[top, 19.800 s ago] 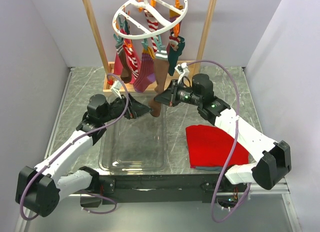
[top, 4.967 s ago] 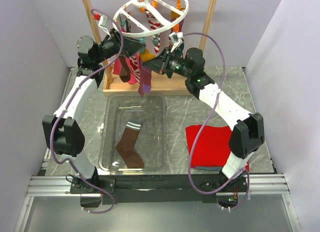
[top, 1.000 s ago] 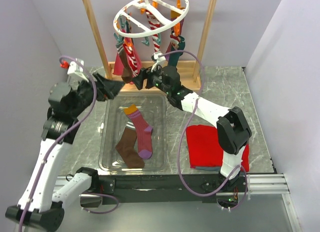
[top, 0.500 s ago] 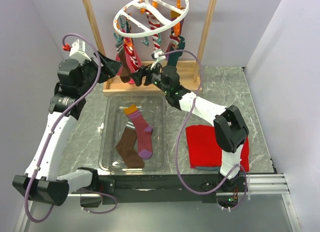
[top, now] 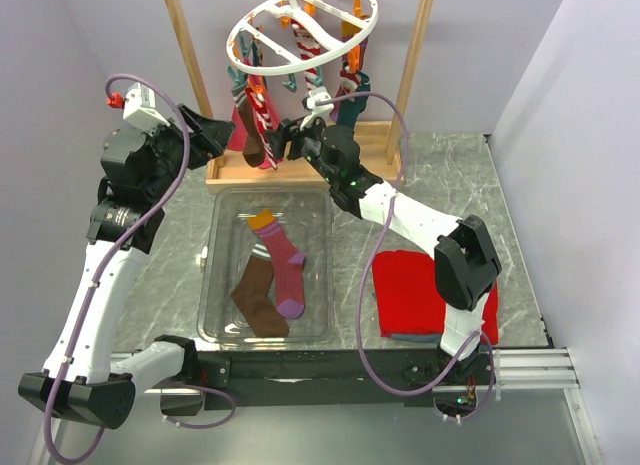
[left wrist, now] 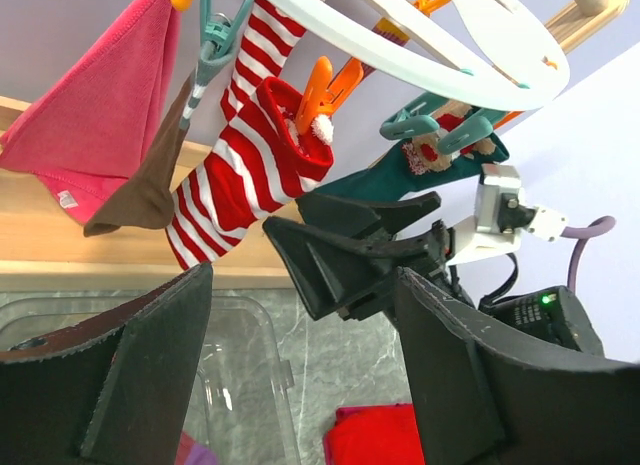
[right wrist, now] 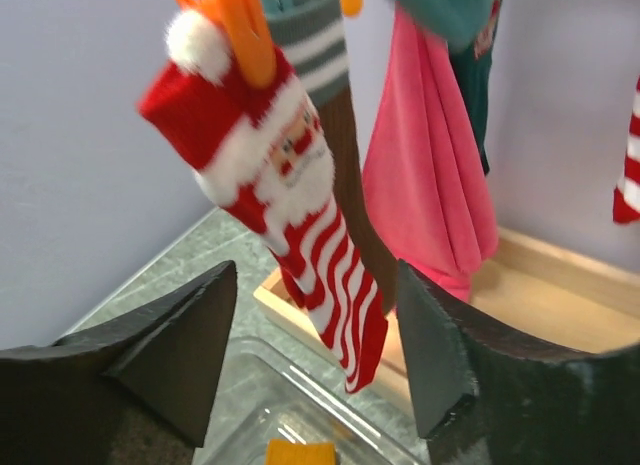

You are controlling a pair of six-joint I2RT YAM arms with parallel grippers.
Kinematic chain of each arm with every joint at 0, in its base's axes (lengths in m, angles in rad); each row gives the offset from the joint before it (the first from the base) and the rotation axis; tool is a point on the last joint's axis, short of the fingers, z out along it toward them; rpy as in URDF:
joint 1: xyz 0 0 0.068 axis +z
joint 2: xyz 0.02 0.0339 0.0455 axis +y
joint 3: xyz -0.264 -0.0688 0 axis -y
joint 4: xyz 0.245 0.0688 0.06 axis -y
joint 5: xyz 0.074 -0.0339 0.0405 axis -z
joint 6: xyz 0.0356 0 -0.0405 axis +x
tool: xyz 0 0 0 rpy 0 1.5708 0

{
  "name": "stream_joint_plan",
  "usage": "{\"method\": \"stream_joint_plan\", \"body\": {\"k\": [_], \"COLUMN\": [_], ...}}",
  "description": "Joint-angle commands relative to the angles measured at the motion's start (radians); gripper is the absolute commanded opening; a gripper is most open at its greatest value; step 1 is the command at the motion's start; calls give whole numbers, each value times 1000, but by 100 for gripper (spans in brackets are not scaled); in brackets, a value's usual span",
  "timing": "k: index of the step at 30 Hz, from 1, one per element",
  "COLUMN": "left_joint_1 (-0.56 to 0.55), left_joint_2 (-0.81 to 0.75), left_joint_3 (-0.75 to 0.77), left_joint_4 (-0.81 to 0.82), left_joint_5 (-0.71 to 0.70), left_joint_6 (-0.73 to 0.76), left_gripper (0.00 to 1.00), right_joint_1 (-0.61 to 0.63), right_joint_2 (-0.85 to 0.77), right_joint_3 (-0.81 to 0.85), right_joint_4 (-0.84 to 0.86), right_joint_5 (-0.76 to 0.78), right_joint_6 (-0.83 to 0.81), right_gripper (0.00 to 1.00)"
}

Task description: Remove the socks clipped to the hanger

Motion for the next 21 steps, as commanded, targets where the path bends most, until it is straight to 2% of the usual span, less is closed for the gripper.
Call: {"method": "stream_joint_plan", "body": {"k": [1,4,12,16,21], "left_joint_1": [3,3,4,7,7], "left_joint_2": [-7,-9,-19,-16,-3], "left_joint_3": [0,-3,1,10,43], "left_joint_4": [46,48,42,42,34], "left_joint_5": [-4,-3,5,38,77], "left_joint_6": [-3,-2,8,9,3], "left_gripper": [77,77,74,75,78], "right_joint_1": [16,25,32,32,33], "right_joint_2": [-33,-21,36,54,33], "right_joint_3": [71,86,185,225,180], "right_joint_4": [57,77,56,25,50], "right_joint_5": [1,-5,-8,-4,-11], "right_joint_6": [-38,-35,-30,-23,-26], "right_gripper": [68,64,63,52,56]}}
